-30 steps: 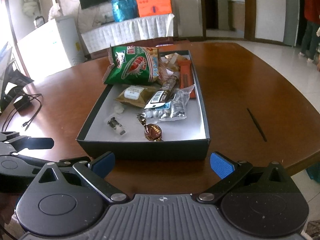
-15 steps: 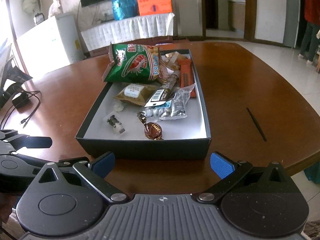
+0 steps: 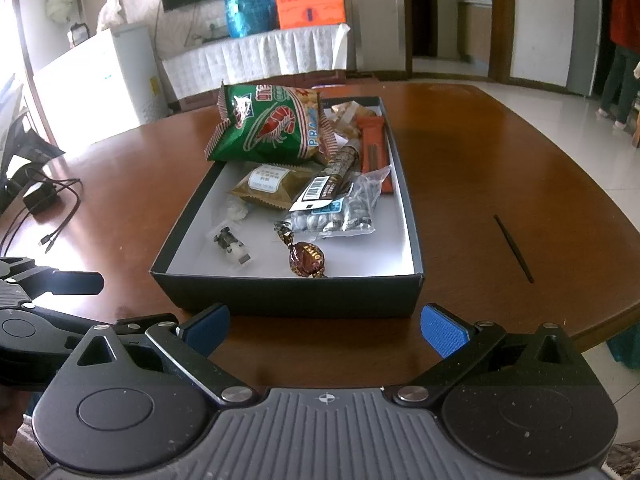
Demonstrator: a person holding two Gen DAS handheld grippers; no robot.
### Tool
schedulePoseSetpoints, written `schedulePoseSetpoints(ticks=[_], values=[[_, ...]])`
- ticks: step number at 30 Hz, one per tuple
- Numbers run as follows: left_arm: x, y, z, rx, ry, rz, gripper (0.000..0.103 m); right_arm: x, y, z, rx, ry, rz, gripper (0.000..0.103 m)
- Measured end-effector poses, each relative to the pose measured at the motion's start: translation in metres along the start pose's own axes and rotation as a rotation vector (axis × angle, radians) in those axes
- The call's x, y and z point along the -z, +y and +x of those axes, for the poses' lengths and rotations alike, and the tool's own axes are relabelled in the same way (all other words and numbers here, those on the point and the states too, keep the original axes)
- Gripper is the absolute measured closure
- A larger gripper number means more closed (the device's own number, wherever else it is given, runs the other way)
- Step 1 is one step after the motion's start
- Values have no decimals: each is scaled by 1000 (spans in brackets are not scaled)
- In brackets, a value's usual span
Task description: Organize snacks
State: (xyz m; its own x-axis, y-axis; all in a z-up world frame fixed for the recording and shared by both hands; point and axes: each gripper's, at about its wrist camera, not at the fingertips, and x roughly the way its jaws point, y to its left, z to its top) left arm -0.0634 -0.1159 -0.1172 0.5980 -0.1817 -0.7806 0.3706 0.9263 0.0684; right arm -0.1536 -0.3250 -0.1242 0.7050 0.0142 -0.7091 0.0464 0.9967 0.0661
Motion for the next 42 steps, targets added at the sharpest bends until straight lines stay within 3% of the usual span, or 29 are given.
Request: schedulePoseSetpoints(ticks=[42], values=[[1,0,1,2,7,1,18,2,0,1,3,4,-5,0]])
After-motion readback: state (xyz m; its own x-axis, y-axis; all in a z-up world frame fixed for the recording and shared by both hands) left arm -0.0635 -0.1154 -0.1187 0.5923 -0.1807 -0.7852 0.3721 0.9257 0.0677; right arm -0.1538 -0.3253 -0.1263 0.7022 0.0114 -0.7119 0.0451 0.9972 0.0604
